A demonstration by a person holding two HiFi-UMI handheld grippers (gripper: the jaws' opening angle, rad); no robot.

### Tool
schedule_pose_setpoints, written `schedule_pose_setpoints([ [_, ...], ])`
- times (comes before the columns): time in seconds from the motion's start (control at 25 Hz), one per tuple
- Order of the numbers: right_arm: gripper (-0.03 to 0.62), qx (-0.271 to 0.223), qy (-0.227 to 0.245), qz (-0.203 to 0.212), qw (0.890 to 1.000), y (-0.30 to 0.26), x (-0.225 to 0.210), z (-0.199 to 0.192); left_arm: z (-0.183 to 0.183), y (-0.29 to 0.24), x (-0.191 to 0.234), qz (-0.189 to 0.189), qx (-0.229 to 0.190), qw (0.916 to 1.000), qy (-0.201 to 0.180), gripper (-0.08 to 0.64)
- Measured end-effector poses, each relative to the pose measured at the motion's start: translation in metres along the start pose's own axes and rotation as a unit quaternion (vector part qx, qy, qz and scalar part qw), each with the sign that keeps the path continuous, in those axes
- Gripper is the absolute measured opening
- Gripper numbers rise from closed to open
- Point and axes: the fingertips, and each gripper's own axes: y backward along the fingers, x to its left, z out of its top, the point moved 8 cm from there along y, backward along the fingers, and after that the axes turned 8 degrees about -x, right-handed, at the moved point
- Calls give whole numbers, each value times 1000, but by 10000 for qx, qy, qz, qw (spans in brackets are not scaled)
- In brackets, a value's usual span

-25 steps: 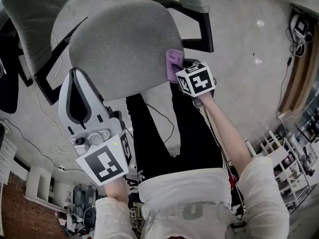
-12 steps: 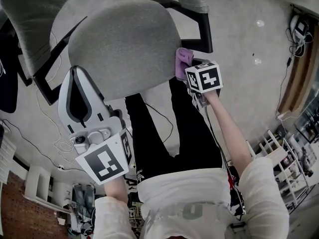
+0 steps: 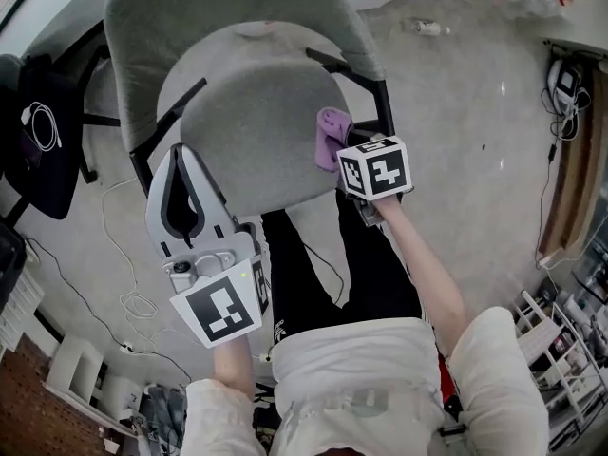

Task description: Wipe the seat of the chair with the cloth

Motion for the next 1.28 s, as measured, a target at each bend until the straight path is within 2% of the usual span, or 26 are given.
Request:
schedule_pose_setpoints([
  [0.08, 87, -509, 168, 189, 9984, 22, 33, 46, 29, -2, 3, 107, -146, 9998, 111, 12],
  [0.16, 87, -1176, 532, 273, 9913, 50, 62, 102, 60, -7, 5, 202, -381, 9989, 185, 11],
  [0.32, 87, -2566, 996, 466, 9602, 137, 124, 194, 127, -3, 15, 331, -728, 9959, 412, 12],
  [0.4, 87, -3231, 1229, 499, 9370, 196, 153, 222, 166, 7, 19, 356, -909, 9939, 522, 12],
  [0.52, 87, -4251, 1608, 525, 8892, 278, 186, 248, 222, 16, 24, 311, -1433, 9881, 467, 11],
  [0.6, 87, -4779, 1812, 517, 8580, 322, 202, 248, 256, 25, 27, 243, -1755, 9834, 388, 11],
  [0.68, 89, -5160, 1965, 515, 8321, 358, 215, 239, 284, 37, 28, 179, -2019, 9788, 303, 12],
  [0.84, 89, -5798, 2339, 518, 7788, 403, 227, 224, 311, 59, 22, 31, -2326, 9724, 199, 11],
  [0.92, 89, -6042, 2471, 458, 7562, 411, 229, 220, 315, 64, 18, -38, -2351, 9719, 120, 12],
  [1.0, 89, -6172, 2475, 498, 7452, 415, 229, 218, 315, 66, 14, -48, -2347, 9720, 51, 12],
  [1.16, 89, -6325, 2348, 612, 7356, 424, 222, 211, 319, 71, 6, -83, -2624, 9649, 88, 12],
  [1.28, 89, -6363, 2362, 596, 7320, 431, 217, 209, 320, 74, 4, -6, -2553, 9668, 106, 12],
])
